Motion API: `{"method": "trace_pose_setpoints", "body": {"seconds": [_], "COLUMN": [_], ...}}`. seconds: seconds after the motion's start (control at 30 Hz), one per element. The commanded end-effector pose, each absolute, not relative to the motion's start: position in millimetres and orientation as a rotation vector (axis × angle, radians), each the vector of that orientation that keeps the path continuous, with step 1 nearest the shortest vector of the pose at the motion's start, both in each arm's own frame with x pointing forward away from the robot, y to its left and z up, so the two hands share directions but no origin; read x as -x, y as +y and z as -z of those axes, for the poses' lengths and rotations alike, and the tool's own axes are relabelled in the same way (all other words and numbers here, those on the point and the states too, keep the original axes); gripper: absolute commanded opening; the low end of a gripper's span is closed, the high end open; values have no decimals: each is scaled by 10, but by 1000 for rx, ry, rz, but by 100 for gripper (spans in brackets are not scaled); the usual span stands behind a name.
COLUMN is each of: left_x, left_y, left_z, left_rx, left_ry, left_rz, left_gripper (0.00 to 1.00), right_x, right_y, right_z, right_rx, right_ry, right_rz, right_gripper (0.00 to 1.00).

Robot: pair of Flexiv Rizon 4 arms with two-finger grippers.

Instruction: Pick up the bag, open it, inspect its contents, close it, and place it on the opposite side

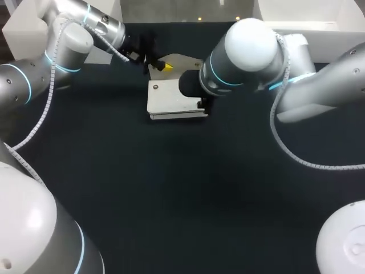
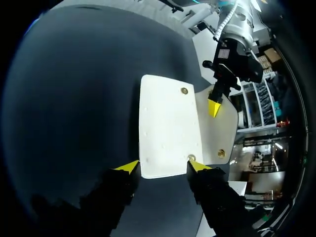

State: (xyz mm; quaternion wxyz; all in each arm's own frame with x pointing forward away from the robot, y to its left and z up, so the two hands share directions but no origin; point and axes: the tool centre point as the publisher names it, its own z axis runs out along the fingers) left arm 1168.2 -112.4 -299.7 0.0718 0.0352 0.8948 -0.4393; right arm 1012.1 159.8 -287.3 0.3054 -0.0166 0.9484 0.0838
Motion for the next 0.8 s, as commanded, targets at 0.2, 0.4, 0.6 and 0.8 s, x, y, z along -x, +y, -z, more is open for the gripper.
{"method": "trace_pose_setpoints", "body": {"seconds": [0.2, 0.4, 0.6, 0.8], "left_x": [-11694, -11670, -11675, -11675], "left_y": [-1113, -1133, -1128, -1128], "left_z": [2791, 2724, 2712, 2712], "left_rx": [-138, -108, -96, -96], "left_ry": [2731, 2754, 2756, 2756], "left_rz": [1281, 1213, 1201, 1201], "left_gripper": [0, 0, 0, 0], "right_x": [-10185, -10230, -10331, -10331], "right_y": [1669, 1692, 1694, 1694], "right_z": [2660, 2594, 2531, 2531], "right_rx": [18, 6, -12, -12], "right_ry": [2605, 2641, 2707, 2707], "right_rz": [-186, -198, -212, -212], "right_gripper": [0, 0, 0, 0]}}
